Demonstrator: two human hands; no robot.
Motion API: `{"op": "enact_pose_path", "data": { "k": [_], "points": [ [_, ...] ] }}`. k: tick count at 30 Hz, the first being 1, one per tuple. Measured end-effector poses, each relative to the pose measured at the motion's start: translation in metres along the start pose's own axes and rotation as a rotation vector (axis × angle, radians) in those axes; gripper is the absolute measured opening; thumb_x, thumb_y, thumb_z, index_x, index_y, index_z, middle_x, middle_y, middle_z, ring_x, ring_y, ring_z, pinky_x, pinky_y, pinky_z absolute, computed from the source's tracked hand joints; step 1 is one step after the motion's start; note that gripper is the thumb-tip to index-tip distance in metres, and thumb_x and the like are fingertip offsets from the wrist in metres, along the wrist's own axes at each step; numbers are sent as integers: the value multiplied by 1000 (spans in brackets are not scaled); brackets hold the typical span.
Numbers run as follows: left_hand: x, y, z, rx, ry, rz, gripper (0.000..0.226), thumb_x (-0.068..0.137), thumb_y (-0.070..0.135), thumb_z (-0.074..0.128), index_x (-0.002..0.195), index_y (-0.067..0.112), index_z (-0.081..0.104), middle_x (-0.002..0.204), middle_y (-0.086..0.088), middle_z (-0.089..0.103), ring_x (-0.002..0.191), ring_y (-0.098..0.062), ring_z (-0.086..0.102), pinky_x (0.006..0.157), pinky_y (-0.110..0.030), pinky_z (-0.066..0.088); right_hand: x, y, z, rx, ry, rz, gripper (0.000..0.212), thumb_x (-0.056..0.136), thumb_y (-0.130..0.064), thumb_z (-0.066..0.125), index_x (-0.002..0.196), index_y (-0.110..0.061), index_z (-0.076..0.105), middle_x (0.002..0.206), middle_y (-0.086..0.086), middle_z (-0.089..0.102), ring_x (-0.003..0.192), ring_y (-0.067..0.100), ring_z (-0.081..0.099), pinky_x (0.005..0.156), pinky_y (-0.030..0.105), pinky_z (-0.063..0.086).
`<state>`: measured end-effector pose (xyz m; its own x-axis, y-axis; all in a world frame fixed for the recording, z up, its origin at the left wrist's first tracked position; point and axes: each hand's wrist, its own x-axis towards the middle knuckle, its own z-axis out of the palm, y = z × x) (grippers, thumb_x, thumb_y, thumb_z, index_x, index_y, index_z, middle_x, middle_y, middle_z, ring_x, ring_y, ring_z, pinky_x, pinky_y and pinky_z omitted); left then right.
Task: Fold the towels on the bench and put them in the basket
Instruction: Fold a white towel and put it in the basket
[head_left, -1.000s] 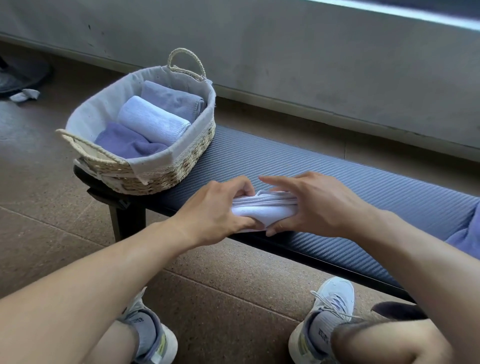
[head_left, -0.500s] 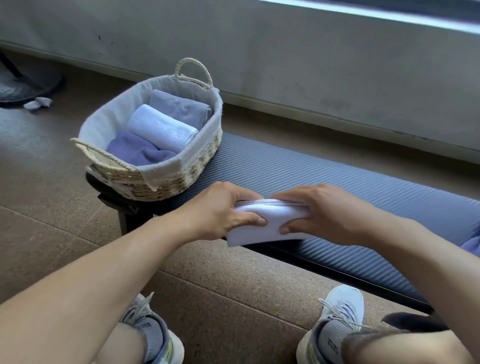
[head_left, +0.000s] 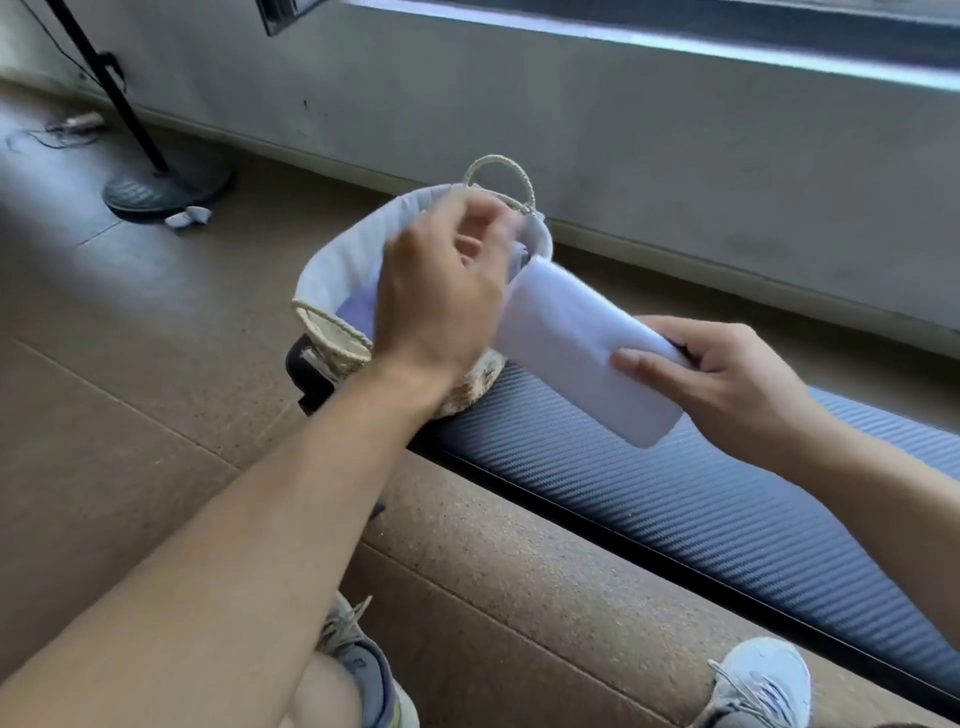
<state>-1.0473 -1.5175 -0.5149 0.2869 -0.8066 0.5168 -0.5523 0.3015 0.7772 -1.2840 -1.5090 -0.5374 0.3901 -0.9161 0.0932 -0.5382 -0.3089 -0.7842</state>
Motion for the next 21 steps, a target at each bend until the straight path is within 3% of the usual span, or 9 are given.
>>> {"op": "enact_pose_path", "data": {
  "k": [2,4,6,9,15,18,21],
  "points": [
    [17,-10,-21,65,132,-31,14,90,18,58,98,24,68,83,19,66,83,0,64,83,-26,53,18,-10,10,-6,70,33,15,98,-41,62,100,-33,75,82,-2,70,69,6,54,63,27,40],
    [28,-23,-38,100,203,-107,23,86,15,52,100,29,64,88,18,68,92,-3,65,88,-28,52,38,-23,19,-26,88,42,18,99,-41,61,95,-30,74,72,-8,64,63,3,50,57,22,38],
    [34,-35,-50,133,247,-177,23,88,18,51,103,30,64,94,18,68,99,-7,65,90,-29,51,64,-42,30,-48,84,26,28,99,-41,59,88,-18,71,65,-11,55,54,2,42,49,17,32],
    [40,-46,-62,184,281,-317,20,96,33,50,105,29,67,102,13,68,105,-15,64,89,-29,47,110,-68,55,-72,24,37,41,101,-42,55,85,-7,69,63,-6,51,50,3,39,47,22,30],
    [35,-67,-74,446,28,-406,20,93,32,54,109,35,66,123,3,68,125,-27,54,110,-47,40,166,-86,111,-332,-213,126,48,106,-46,39,111,-7,67,98,10,65,87,24,56,61,31,35],
    [33,-69,-72,609,-160,-428,26,99,40,47,110,30,69,134,-4,63,143,-25,37,125,-49,12,174,-78,117,-614,-328,123,52,108,-45,33,123,-3,60,120,17,63,107,30,55,81,29,33],
    [30,-72,-68,691,-331,-388,39,100,33,33,87,20,67,136,-4,61,153,-20,19,125,-51,-8,177,-84,104,-786,-389,70,42,107,-45,37,112,-11,62,112,9,61,104,26,53,88,31,35]
  ]
}}
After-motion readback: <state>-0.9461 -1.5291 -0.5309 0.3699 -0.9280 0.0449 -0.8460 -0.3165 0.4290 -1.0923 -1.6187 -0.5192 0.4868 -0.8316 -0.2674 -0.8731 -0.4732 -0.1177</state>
